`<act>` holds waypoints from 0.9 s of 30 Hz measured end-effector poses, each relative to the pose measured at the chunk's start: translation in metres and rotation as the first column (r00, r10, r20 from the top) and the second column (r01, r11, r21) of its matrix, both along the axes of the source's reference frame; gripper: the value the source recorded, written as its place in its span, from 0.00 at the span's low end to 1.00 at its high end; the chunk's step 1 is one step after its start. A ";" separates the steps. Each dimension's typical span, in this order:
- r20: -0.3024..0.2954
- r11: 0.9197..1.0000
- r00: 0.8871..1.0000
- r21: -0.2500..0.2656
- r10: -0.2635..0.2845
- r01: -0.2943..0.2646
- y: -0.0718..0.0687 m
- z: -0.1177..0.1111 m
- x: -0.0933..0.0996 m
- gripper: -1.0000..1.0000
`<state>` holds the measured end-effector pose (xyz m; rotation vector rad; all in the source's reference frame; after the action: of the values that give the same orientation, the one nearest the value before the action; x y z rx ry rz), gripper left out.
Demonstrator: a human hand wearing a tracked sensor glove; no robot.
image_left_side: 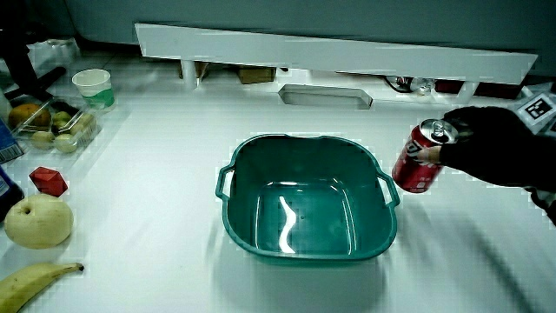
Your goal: Place cola on desk
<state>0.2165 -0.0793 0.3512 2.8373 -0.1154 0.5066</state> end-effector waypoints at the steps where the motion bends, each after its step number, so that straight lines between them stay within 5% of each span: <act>1: 0.039 0.999 0.999 -0.030 -0.007 0.009 0.000 0.005 -0.002 0.50; 11: -0.053 0.997 0.998 -0.080 -0.015 0.011 0.002 0.039 -0.013 0.50; 23: 0.003 0.996 1.000 -0.093 0.002 -0.002 0.009 0.047 -0.013 0.50; 27: 0.020 0.994 1.000 -0.109 -0.002 0.004 0.010 0.046 -0.011 0.39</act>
<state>0.2054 -0.0696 0.3974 2.7260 -0.0923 0.5238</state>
